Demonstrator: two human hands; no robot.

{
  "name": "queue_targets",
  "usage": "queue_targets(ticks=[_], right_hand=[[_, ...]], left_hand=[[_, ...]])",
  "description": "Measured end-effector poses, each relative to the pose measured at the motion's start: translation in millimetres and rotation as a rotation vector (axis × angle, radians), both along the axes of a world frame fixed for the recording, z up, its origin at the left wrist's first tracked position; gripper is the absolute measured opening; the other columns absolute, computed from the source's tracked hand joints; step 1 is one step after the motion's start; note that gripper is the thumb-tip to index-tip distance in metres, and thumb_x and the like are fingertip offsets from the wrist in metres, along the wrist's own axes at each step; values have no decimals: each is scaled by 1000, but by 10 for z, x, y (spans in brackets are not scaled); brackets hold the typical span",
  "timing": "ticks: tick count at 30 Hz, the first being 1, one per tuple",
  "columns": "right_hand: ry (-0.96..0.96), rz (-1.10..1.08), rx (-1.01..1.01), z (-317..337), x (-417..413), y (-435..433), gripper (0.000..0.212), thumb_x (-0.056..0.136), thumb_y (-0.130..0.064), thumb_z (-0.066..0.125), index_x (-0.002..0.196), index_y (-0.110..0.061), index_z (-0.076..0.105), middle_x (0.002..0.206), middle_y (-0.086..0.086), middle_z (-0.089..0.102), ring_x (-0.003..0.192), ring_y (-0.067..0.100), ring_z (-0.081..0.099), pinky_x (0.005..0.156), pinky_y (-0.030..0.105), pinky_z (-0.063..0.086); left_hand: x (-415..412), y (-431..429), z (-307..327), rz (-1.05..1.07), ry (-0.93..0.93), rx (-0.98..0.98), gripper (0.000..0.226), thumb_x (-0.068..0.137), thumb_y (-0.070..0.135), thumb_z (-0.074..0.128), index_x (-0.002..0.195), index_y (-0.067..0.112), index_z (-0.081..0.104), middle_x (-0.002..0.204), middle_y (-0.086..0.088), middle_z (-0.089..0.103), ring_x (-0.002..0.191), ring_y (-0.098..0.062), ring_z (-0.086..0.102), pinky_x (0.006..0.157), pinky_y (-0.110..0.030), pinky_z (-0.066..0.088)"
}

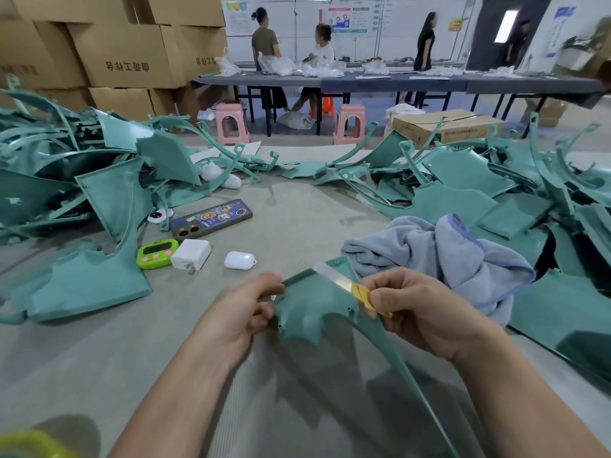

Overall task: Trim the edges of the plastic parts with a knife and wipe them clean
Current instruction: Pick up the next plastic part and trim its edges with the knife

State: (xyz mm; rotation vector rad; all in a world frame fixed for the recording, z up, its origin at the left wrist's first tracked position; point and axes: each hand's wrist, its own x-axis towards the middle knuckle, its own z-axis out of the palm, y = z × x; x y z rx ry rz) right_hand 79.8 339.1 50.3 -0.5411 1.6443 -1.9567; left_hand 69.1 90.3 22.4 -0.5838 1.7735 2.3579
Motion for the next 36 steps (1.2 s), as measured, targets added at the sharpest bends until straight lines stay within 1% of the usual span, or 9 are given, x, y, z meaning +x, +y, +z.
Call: queue_targets(ticks=[4,8,11,15,20,24,28,32,36], right_hand=[[-53,133,-117,-3,-9,51,36,73,-35,88,72,-6,67,61,0,58,49,5,46,49,13,38],[-36,193,-82,-32,-10,87,36,72,-42,88,71,-10,69,62,-1,59,51,11,40,50,24,27],[-43,95,-150,1,-42,76,29,73,-33,86,71,-10,69,62,1,57,52,9,50,51,17,41],[-278,-487,-464,-32,-193,68,13,80,-13,70,71,-11,61,62,3,51,53,13,39,70,26,52],[-362,-763,-575,-94,-327,138,24,102,-16,51,79,-10,59,60,3,49,48,13,43,71,28,49],[-128,-913,-353,-132,-295,-10,27,103,-10,51,78,-10,61,56,1,56,48,11,49,63,27,49],[352,-886,109,-77,-109,-223,36,101,-7,53,66,-12,59,53,-2,57,46,8,42,48,18,37],[749,-757,550,-118,34,-382,29,94,-30,56,66,-21,52,57,-2,52,51,9,42,51,20,34],[687,-1013,775,-138,-167,-216,25,99,-23,59,75,-15,58,58,-3,52,61,20,48,60,33,28]], left_hand=[[31,-37,4,7,326,-553,43,71,27,91,109,37,75,114,22,66,93,3,62,80,-19,50],[125,6,65,-486,188,-270,48,72,36,88,116,24,74,112,-1,77,96,-15,74,79,-27,57],[181,9,79,-567,103,-170,37,72,28,89,102,9,79,103,-16,77,81,-24,75,66,-30,58],[161,-80,151,-328,107,151,26,72,20,83,95,8,80,100,-20,76,78,-28,76,62,-34,60],[59,-88,157,134,220,350,20,98,22,61,111,12,72,101,-10,78,80,-23,77,56,-31,59],[2,-85,104,364,396,220,18,98,10,62,113,15,72,107,-6,78,92,-23,76,69,-36,61],[36,-30,27,232,607,-151,28,89,-1,68,94,24,82,94,-2,79,82,-14,73,70,-25,58],[110,62,-5,-6,781,-446,33,82,10,72,91,41,81,91,13,78,83,1,69,74,-14,51],[116,28,-10,0,741,-415,33,80,11,72,91,42,81,92,10,79,86,-5,72,78,-19,55]])
